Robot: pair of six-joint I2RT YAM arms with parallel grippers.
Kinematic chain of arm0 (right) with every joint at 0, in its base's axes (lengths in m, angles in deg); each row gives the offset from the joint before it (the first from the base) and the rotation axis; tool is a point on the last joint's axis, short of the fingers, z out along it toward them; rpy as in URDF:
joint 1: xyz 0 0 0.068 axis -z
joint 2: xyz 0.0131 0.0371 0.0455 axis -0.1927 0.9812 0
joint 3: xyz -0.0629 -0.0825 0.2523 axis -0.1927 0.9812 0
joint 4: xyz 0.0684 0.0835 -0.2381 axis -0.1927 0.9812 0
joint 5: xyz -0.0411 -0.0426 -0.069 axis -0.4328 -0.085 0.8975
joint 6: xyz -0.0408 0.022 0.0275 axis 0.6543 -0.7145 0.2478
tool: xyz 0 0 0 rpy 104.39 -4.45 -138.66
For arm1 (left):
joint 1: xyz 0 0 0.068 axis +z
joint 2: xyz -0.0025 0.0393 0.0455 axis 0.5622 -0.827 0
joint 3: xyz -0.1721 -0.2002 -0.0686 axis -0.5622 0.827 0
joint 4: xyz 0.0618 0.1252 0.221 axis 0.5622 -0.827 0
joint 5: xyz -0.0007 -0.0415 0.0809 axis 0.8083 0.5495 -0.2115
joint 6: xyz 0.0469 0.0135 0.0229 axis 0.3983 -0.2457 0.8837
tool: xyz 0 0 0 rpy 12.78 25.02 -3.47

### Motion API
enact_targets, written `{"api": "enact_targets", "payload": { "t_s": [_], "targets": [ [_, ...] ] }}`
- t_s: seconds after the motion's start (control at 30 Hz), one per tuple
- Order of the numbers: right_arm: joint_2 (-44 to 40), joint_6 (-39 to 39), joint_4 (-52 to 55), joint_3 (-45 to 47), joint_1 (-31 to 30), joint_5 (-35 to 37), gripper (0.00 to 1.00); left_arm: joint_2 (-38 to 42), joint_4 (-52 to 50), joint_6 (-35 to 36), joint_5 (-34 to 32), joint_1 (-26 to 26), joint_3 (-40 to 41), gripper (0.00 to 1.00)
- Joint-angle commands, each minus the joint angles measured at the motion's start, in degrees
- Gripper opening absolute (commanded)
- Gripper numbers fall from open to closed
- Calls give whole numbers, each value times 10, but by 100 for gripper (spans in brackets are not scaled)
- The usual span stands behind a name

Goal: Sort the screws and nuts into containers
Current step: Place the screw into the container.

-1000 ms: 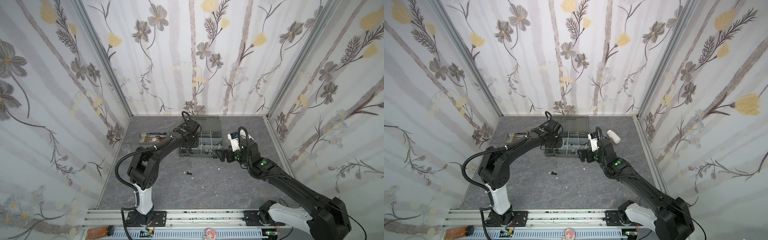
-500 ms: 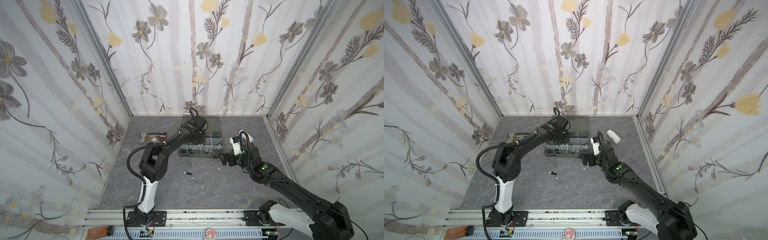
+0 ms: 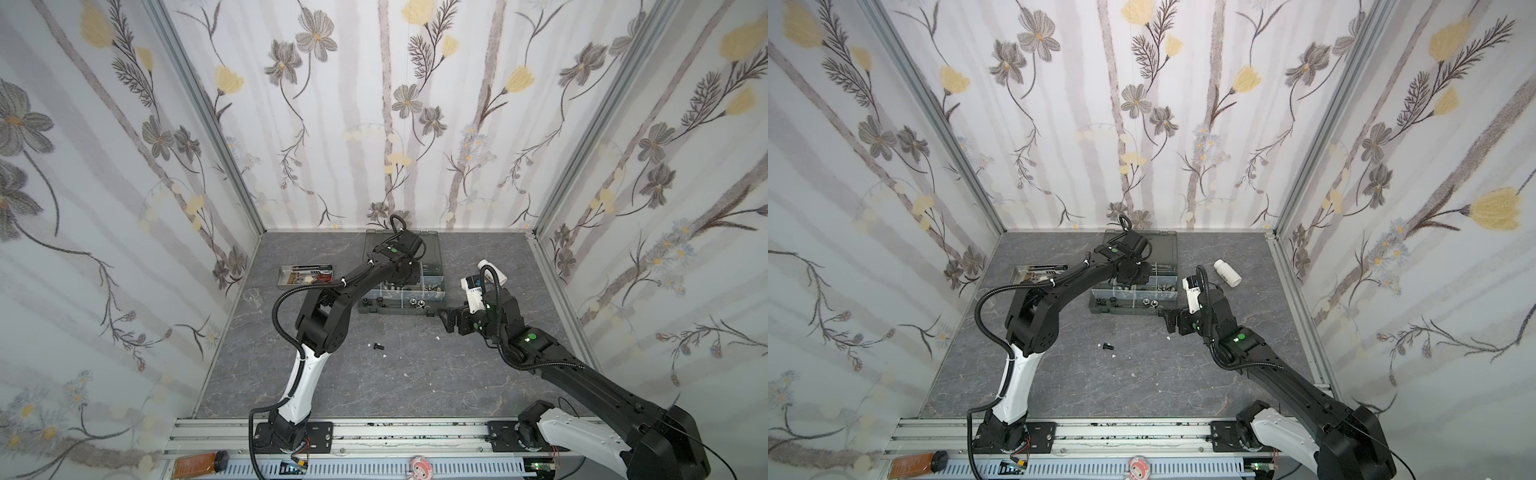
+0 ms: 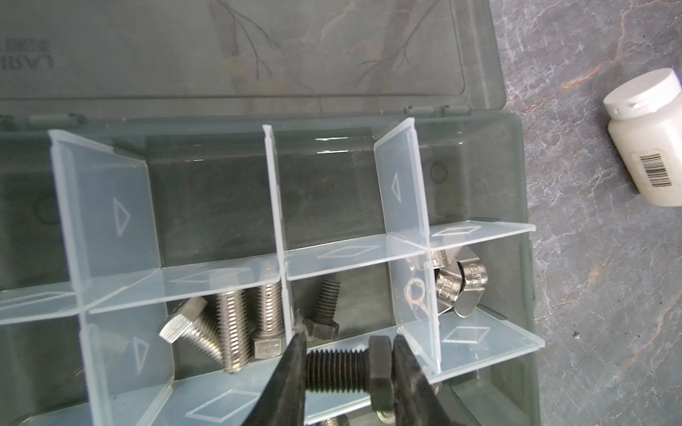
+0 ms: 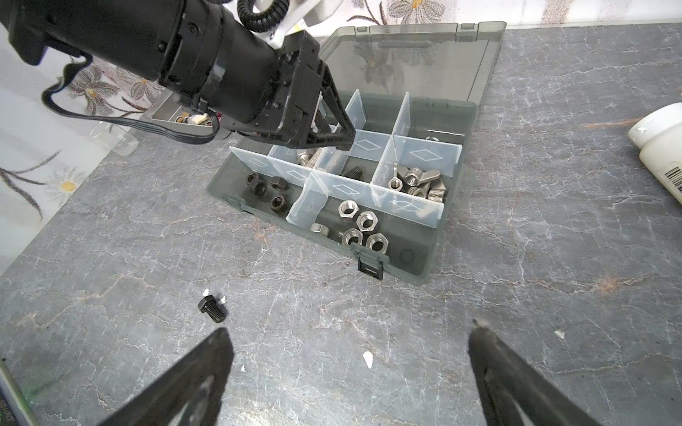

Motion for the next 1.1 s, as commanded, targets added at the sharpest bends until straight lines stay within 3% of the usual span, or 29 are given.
{"api": "enact_targets", "payload": {
  "t_s": [0.0, 0.37, 0.53, 0.67, 1.07],
  "targets": [
    [1, -1, -24, 2, 0, 7, 100, -10, -11, 4, 3, 0, -18, 31],
    [1, 4, 3, -9, -1, 11, 99, -23, -17, 19, -8, -11, -53, 67],
    [7, -3, 20, -24, -19, 27, 92, 1, -24, 22, -23, -12, -55, 73],
    [20, -1, 38, -45, -69, 78, 90, 42, -22, 26, -44, -11, -37, 79],
    [92, -5, 47, -100, -147, 70, 73, 203, 17, 34, -77, 20, 121, 84]
  ]
}}
